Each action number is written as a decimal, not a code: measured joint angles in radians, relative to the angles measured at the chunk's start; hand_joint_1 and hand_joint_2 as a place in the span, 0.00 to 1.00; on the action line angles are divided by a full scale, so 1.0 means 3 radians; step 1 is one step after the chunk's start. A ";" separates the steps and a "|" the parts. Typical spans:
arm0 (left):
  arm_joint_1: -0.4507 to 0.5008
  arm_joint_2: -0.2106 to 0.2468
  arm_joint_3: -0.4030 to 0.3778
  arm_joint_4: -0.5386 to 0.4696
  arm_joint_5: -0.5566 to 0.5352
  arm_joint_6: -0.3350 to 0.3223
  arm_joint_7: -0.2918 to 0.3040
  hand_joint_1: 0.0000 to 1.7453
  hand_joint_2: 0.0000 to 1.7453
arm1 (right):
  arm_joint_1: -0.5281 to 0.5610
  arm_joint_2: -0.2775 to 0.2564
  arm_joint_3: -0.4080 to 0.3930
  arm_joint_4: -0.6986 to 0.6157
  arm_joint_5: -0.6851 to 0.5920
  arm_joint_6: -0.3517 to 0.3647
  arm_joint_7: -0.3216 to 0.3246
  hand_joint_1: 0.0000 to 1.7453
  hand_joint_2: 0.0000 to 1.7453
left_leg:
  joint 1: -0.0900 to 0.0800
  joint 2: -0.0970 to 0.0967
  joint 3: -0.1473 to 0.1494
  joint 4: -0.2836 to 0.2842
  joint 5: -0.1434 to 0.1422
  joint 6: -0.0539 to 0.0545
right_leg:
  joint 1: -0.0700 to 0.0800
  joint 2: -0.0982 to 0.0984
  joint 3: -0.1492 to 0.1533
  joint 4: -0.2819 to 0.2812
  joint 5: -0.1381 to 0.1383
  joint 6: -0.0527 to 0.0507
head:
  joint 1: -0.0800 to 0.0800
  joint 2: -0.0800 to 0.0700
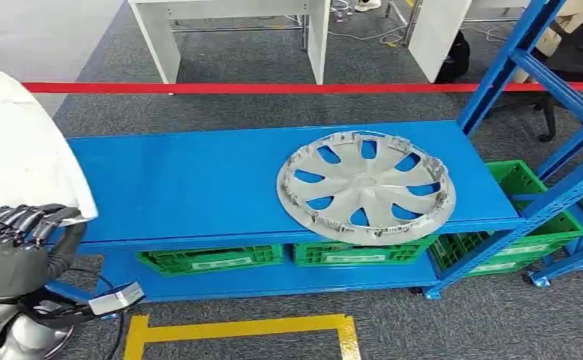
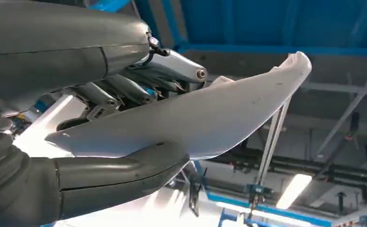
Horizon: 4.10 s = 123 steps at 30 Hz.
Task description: Take the parts from the cabinet and place them on the table.
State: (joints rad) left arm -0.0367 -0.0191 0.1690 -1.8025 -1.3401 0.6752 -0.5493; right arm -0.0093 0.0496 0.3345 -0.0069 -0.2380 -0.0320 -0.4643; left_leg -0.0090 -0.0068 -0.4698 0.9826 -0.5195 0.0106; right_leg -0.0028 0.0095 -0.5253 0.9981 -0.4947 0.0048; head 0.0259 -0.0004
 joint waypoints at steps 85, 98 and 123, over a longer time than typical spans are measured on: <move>0.0330 0.0484 0.0215 -0.0281 0.0383 -0.0001 0.0155 1.00 1.00 | -0.0068 0.0263 -0.0439 0.0010 0.0009 -0.0109 0.0070 0.00 0.00 | 0.0034 0.0050 -0.0646 0.0376 0.0041 -0.0122 | -0.0021 -0.0062 0.0090 -0.0083 -0.0066 -0.0090 | -0.0031 0.0000; 0.0299 0.0408 0.0307 -0.0264 0.0565 -0.0003 0.0003 1.00 1.00 | 0.0082 0.0318 -0.0615 0.0018 -0.0081 -0.0169 -0.0061 0.00 0.00 | 0.0034 0.0050 0.0032 -0.0089 0.0021 0.0028 | -0.0013 -0.0048 -0.0402 -0.0018 0.0359 0.0061 | -0.0050 0.0000; 0.0007 0.0374 0.0170 -0.0135 0.0495 -0.0003 0.0002 1.00 1.00 | 0.0150 0.0364 -0.0827 0.0025 -0.0159 -0.0210 -0.0108 0.00 0.00 | 0.0052 0.0053 -0.0149 0.0308 0.0094 -0.0120 | 0.0002 -0.0055 -0.0203 -0.0049 0.0161 -0.0054 | -0.0048 0.0000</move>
State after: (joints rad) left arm -0.0347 0.0931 0.2201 -1.8429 -1.1917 0.6745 -0.5486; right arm 0.0356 0.1587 0.0866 0.0008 -0.2857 -0.0950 -0.4967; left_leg 0.0064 0.0092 -0.5145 1.0749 -0.4912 -0.0254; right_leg -0.0020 -0.0068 -0.5863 0.9835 -0.4462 -0.0113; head 0.0114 -0.0004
